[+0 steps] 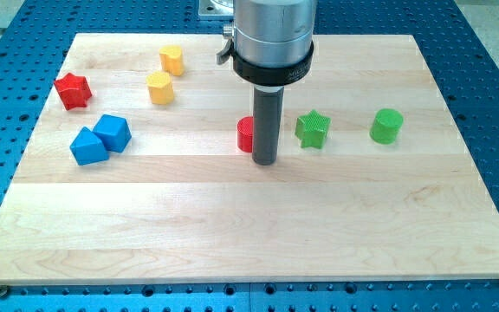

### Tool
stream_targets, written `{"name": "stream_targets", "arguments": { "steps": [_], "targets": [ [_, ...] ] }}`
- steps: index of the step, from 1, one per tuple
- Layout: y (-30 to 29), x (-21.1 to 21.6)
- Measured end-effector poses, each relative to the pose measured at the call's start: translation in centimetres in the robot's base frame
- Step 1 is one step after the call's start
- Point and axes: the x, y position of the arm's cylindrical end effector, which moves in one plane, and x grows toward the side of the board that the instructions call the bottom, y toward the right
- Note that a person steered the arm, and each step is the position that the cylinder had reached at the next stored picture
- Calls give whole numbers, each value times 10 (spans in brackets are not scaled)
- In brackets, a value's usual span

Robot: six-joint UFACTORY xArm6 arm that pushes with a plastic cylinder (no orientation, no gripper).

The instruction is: Slide the red star above the cube

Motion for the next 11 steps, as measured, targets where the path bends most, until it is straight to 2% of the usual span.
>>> {"name": "stream_targets", "arguments": {
  "steps": [1,2,3,4,6,7,8,9,11],
  "targets": [
    [-15,6],
    [-126,35],
    [-237,42],
    [-315,1],
    [-327,-47],
    [-323,-108],
    [-299,-140],
    [-257,-137],
    [-294,-137]
  ]
}}
